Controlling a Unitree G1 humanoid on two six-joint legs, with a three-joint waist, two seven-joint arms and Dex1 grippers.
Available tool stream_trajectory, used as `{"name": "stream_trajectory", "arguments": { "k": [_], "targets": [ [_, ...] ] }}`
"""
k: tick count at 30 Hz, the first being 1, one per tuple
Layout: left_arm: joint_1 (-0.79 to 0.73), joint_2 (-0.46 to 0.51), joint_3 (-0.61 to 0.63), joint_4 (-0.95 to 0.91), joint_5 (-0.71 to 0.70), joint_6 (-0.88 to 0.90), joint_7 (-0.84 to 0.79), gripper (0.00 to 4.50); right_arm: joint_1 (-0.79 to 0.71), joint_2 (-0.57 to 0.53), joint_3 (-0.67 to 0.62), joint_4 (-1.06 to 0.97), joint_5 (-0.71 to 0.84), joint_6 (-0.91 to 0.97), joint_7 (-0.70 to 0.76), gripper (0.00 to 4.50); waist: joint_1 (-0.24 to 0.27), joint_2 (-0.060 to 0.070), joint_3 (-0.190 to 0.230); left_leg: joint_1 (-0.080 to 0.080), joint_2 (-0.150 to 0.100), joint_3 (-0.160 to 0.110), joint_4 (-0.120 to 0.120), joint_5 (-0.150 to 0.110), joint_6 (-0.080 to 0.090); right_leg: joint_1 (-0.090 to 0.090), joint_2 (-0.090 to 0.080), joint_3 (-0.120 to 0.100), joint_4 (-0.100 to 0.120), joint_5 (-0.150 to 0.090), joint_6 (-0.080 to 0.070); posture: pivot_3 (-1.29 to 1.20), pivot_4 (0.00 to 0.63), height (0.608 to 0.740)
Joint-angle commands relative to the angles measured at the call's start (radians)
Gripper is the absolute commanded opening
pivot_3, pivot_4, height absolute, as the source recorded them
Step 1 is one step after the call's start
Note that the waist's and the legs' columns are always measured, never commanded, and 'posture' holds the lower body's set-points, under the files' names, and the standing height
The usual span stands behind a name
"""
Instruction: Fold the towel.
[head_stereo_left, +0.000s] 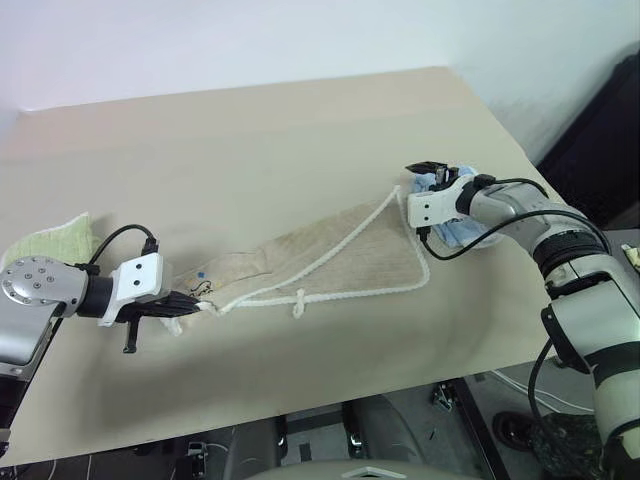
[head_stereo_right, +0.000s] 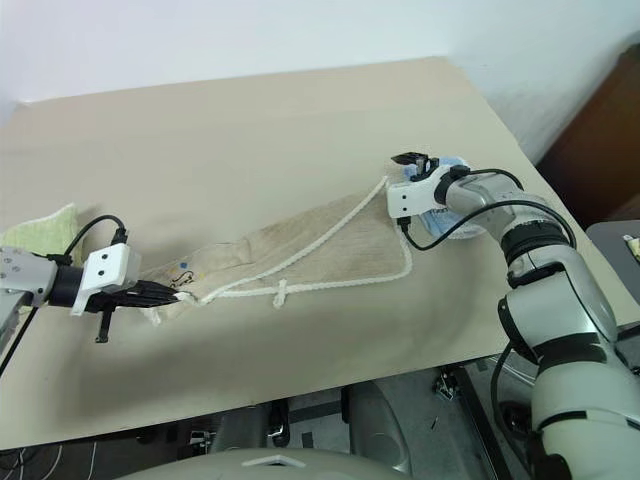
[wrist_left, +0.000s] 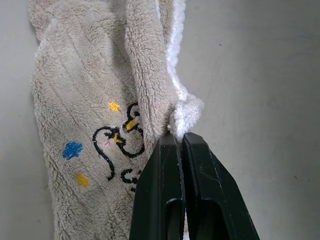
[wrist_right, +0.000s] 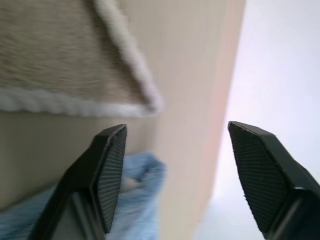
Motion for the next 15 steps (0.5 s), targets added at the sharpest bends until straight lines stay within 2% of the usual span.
{"name": "stream_trajectory", "arguments": {
  "k": [1,11,15],
  "targets": [
    [0.019,0.022,0.049,-0.025,-0.015,-0.002,0.007,0.00,-0.047,0.024,0.023,0.038,-0.029,0.004,-0.044,3.24,0.000,0.000,0.000,0.000,0.000,0.000,0.000,0.000,0.000,0.000,0.000,0.000,0.000,0.000,0.000,0.00,0.150,0.740],
    [0.104,0.039,0.124,-0.079,-0.028,0.021,0.023,0.00,-0.099,0.118,0.086,0.137,-0.075,0.038,-0.087,3.24,0.000,0.000,0.000,0.000,0.000,0.000,0.001,0.000,0.000,-0.001,0.000,0.001,0.003,0.000,0.000,0.00,0.150,0.740],
    [0.135,0.040,0.143,-0.112,-0.033,0.033,0.036,0.00,-0.108,0.130,0.096,0.145,-0.076,0.031,-0.084,2.31,0.000,0.000,0.000,0.000,0.000,0.000,0.001,0.000,0.000,-0.001,0.000,0.001,0.003,0.000,0.000,0.00,0.150,0.740]
  ]
}}
